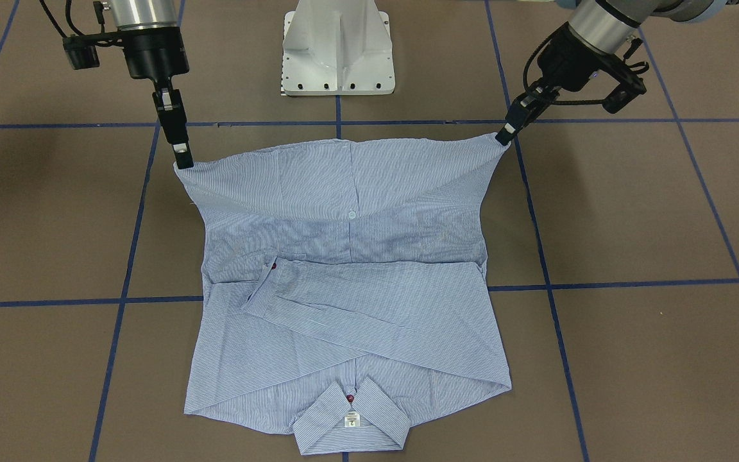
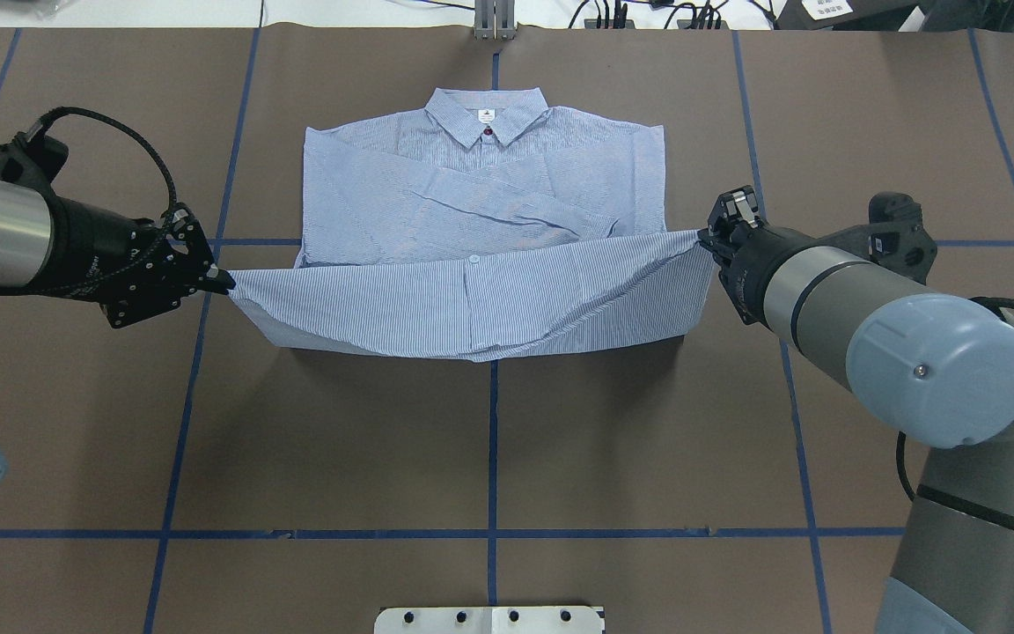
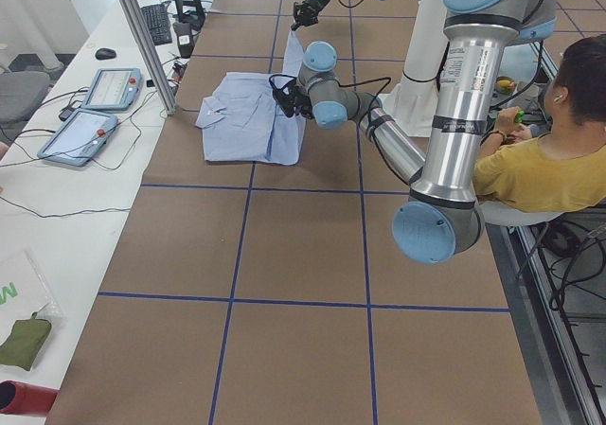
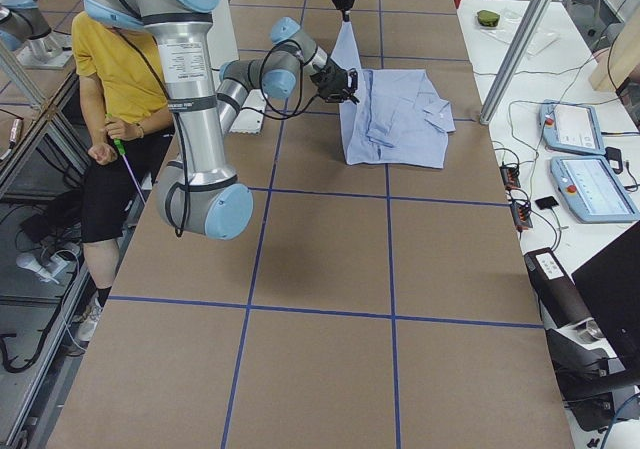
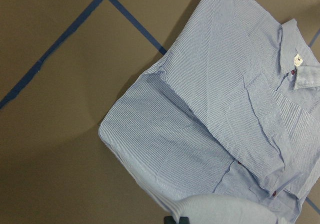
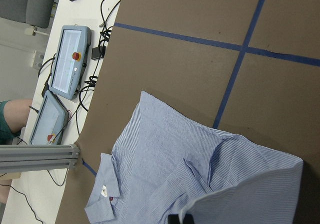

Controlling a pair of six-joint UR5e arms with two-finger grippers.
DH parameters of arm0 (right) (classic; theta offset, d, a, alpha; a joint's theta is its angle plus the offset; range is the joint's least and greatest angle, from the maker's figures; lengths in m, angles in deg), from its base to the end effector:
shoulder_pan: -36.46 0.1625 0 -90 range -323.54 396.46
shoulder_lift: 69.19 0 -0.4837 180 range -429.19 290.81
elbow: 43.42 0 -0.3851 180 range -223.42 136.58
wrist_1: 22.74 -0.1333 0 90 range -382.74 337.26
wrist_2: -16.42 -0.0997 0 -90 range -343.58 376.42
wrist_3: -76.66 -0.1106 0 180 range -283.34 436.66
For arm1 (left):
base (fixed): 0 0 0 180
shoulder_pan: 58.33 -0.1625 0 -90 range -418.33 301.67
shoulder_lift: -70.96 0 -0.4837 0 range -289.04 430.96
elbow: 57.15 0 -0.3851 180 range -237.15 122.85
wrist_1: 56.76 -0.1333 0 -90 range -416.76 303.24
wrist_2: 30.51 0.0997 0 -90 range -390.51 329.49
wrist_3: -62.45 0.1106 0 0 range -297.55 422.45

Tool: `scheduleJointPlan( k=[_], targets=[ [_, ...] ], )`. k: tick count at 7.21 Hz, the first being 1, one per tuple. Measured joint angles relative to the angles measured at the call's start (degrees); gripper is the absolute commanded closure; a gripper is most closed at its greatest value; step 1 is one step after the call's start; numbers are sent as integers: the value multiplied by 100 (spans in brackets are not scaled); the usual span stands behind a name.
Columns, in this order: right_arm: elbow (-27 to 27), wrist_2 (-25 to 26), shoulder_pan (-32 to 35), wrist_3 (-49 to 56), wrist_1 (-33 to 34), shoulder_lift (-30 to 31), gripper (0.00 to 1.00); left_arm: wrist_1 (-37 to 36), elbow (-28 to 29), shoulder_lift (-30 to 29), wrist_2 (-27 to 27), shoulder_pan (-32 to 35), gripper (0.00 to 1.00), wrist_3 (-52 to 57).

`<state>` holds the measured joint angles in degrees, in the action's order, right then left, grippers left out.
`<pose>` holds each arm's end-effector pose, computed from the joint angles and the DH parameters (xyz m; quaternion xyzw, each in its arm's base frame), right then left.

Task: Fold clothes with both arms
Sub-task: 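Lift the hem with both grippers and fold it toward the collar, then lay the hem near the collar and open both grippers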

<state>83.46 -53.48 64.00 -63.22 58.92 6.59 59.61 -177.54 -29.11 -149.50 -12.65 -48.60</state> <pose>-0.3648 -0.3834 0.2986 0.0541 -0.5083 0.6023 0.6132 0.2963 -0.4175 0.3353 -0.0904 0.5655 -0.3293 0.7507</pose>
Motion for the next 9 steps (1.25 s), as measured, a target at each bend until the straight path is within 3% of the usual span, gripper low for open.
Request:
scheduleJointPlan(
  k=[2, 5, 9],
  targets=[
    [-573, 65, 252, 43, -36, -324, 100, 11, 727, -549, 26, 113, 100, -21],
    [-1551, 13, 657, 421, -93, -755, 100, 111, 2363, -1632, 65, 442, 100, 245],
    [-2757, -421, 1004, 819, -472, -1446, 100, 774, 3774, -2226, 243, 652, 100, 623]
  ],
)
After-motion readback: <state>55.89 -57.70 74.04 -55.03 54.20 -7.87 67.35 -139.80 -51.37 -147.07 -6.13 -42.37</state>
